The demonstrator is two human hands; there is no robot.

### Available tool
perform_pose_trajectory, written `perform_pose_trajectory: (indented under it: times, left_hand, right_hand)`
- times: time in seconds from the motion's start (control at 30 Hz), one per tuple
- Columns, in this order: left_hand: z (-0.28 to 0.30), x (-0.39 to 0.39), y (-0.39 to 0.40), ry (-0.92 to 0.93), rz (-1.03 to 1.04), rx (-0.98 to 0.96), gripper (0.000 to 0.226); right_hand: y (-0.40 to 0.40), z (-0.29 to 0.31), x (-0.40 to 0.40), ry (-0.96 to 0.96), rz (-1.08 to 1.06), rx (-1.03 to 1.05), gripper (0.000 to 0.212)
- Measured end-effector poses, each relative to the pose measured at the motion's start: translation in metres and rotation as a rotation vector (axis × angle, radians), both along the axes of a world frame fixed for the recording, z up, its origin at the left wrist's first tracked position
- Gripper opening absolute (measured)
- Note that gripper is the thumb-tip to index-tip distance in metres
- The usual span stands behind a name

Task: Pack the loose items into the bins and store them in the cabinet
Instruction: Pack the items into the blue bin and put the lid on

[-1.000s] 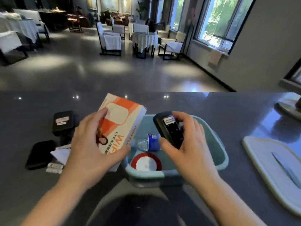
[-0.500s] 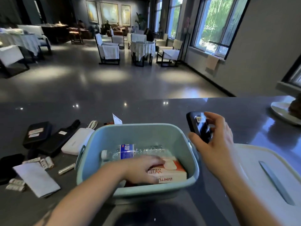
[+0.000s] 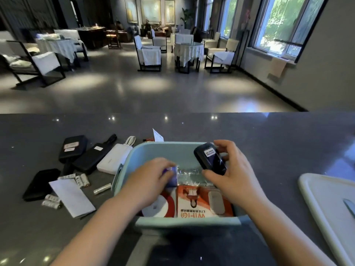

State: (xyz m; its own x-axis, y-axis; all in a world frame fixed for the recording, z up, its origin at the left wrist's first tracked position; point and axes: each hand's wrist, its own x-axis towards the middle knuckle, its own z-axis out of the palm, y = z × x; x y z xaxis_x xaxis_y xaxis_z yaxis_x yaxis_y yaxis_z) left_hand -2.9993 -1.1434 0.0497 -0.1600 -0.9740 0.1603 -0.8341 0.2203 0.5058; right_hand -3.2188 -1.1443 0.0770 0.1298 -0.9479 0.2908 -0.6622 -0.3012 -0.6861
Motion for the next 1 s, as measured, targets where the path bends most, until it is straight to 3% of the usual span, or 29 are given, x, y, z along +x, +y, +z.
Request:
perform_pose_trajectory:
  times: [0.13, 0.23, 0.33, 0.43, 0.77, 0.9, 1.0]
  left_hand:
    - [-0.012, 0.054, 0.022, 0.054, 0.211, -0.165, 0.033]
    - [-0.027, 0.065, 0.035, 0.354, 0.230, -0.125, 0.035]
    - [-0.035, 0.065, 0.042, 0.528, 0.219, -0.092, 0.032]
    - [-0.038, 0.068, 0.042, 0.585, 0.210, -0.094, 0.030]
    - [-0.039, 0.072, 0.044, 0.585, 0.167, -0.042, 0.033]
    - [-0.036, 0.072, 0.048, 0.590, 0.165, -0.041, 0.035]
    - [-0.042, 0.089, 0.056, 0.615, 0.229, -0.071, 0.033]
  right_hand:
    - [-0.011, -0.006, 0.032, 0.218, 0.210, 0.140, 0.068]
    - [-0.019, -0.008, 0.069, 0.383, 0.395, 0.271, 0.070]
    - [-0.023, -0.016, 0.104, 0.526, 0.430, 0.413, 0.073]
    - [-0.022, -0.030, 0.129, 0.633, 0.425, 0.451, 0.072]
    - [-0.021, -0.048, 0.144, 0.576, 0.296, 0.534, 0.078]
    - [-0.013, -0.039, 0.144, 0.755, 0.239, 0.377, 0.064]
    - [-0.004, -0.021, 0.156, 0.520, 0.173, 0.193, 0.041]
